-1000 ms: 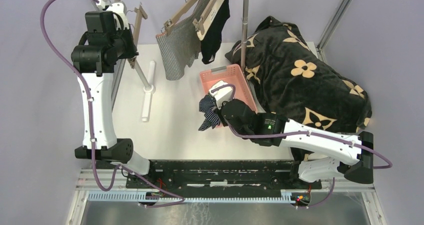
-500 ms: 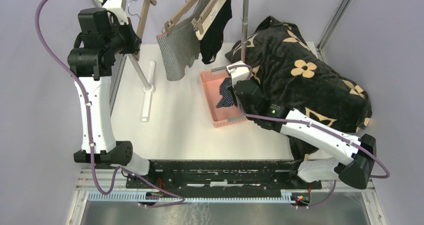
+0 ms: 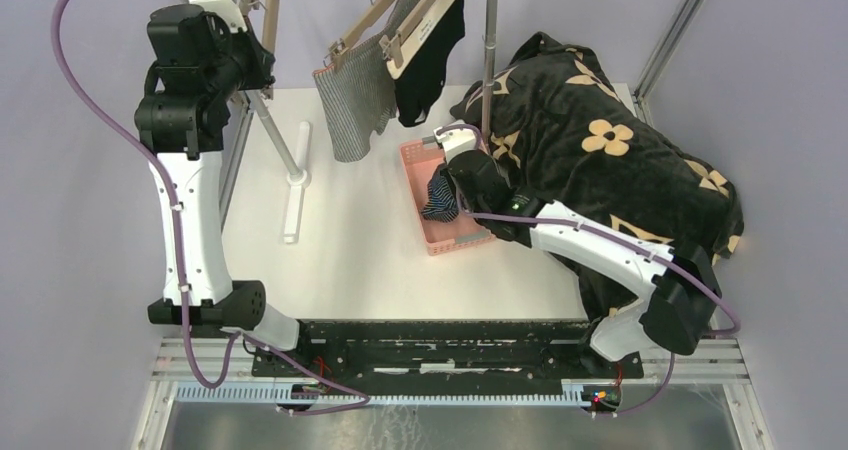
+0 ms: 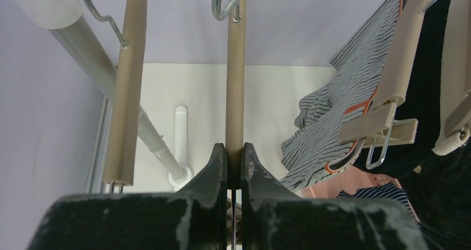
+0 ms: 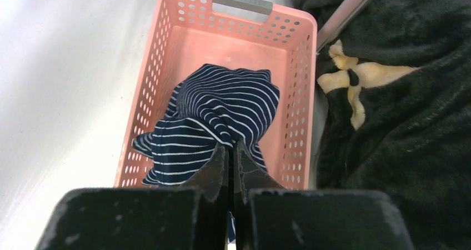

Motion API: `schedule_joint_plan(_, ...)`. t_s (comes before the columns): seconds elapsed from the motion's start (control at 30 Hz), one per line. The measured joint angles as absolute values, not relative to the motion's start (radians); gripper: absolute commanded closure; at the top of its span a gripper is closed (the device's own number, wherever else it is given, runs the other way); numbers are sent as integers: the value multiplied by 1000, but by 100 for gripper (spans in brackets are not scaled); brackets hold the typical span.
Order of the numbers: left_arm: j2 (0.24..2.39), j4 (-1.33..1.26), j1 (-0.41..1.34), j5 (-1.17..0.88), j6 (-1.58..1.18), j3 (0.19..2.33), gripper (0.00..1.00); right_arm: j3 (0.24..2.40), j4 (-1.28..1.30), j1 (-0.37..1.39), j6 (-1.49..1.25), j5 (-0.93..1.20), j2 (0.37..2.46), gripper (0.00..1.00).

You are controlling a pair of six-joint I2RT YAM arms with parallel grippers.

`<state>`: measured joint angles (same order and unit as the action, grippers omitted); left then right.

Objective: Remove the underwear clipped to the hanger

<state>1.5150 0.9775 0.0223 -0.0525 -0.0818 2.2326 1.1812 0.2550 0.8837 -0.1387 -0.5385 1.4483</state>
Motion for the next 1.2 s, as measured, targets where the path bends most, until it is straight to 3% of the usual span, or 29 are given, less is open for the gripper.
schedule_joint_plan(0.4,1625,910,21,-28,-146,2246,97,1196,197,801,-129,-463,1589,99)
schedule_joint_plan(0.6,1669,861,21,-3,-167,2230,88,1196,190,800,-130,-443,1604,99)
schedule_joint_plan(0.7,1652,827,21,14,-170,2190,69,1196,177,800,-130,-440,1617,99)
schedule_joint_plan(0.73,1645,816,21,22,-174,2172,44,1196,172,799,-130,-436,1625,99)
schedule_joint_plan(0.77,1637,809,21,27,-175,2153,5,1196,170,798,-130,-432,1633,98)
schedule_joint_plan(0.8,1629,807,21,31,-176,2133,0,1196,168,798,-130,-427,1642,93)
schedule_joint_plan(1.0,1582,805,19,55,-181,2061,1,1208,166,797,-130,-406,1696,75)
schedule_joint_plan(1.2,1464,768,19,53,-181,2014,1,1219,165,797,-128,-400,1699,72)
